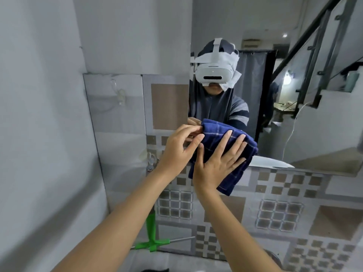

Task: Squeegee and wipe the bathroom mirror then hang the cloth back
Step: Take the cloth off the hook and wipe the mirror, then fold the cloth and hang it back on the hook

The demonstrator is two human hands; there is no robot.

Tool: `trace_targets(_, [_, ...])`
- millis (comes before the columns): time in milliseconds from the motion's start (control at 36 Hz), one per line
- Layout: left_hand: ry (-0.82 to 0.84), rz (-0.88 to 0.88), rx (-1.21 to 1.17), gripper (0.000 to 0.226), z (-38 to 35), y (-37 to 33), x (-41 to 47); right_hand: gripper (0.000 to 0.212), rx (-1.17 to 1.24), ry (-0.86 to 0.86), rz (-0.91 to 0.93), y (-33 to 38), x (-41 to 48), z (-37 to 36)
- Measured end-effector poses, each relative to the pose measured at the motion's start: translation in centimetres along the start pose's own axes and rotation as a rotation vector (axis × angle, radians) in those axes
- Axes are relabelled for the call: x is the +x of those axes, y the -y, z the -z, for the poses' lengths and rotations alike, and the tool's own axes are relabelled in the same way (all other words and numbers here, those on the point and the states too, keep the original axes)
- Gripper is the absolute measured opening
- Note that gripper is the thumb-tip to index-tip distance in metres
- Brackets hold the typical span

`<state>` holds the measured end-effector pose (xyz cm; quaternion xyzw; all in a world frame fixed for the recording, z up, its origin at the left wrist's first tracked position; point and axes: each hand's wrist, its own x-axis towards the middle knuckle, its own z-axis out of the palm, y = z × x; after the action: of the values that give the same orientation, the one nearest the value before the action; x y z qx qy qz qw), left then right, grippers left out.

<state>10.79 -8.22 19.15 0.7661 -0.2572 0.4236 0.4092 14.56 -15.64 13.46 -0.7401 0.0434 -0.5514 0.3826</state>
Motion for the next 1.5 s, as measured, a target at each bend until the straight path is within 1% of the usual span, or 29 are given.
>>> trace_targets(194, [-0.123,0.119,-0.022,0.023,0.1,0.4,-0.4,0.072,0.013,0.045,0.060,0.0,-0.6,-0.2])
trace_targets(389, [-0.194,0.133,-0.048,0.021,-0.6,-0.5,-0.6,0.068,0.025,0.114,0.096,-0.2,-0.6,0.6])
trace_targets(472, [-0.195,0.095,0.014,0.017,-0.8,-0.8,-0.3,0.068,0.016,0.158,0.103,-0.2,-0.6,1.0])
trace_targets(583, [-0.182,0.114,0.036,0.014,-0.3,-1.1,0.1,0.069,0.044,0.207,0.130,-0.3,-0.6,2.3])
trace_targets(750, [-0.120,0.150,0.041,0.017,1.5,-2.2,-0.1,0.060,0.121,0.239,0.187,-0.4,-0.8,5.5])
trace_targets(833, [-0.055,0.145,0.040,0.016,2.8,-3.0,-0.4,0.058,0.187,0.286,0.222,0.1,-0.9,7.2])
trace_targets(889, [-0.002,0.127,0.044,0.016,3.7,-3.4,-0.6,0.057,0.255,0.348,0.258,0.5,-0.9,8.2])
trace_targets(944, [0.061,0.107,0.061,0.017,4.8,-3.7,-1.1,0.053,0.356,0.455,0.263,1.2,-0.8,9.2])
trace_targets(1028, [0.182,0.096,0.084,0.018,6.7,-4.1,-2.0,0.048,0.536,0.673,0.172,2.2,-0.8,10.5])
trace_targets(1194, [0.329,0.128,0.125,0.019,11.2,-4.9,-3.4,0.037,0.717,0.962,0.045,4.2,-1.9,11.9])
trace_targets(1278, [0.366,0.167,0.138,0.020,13.1,-5.4,-4.3,0.030,0.788,1.004,0.007,5.0,-2.8,12.1])
trace_targets(1389, [0.388,0.200,0.171,0.019,15.1,-6.0,-5.2,0.018,0.912,1.120,-0.085,6.1,-3.0,12.2])
trace_targets(1444, [0.385,0.229,0.177,0.017,16.0,-6.0,-5.8,0.011,0.920,1.155,-0.105,6.7,-3.0,12.3])
trace_targets(1500, [0.362,0.267,0.172,0.015,16.6,-5.9,-6.6,0.010,0.871,1.163,-0.081,7.4,-3.0,12.3])
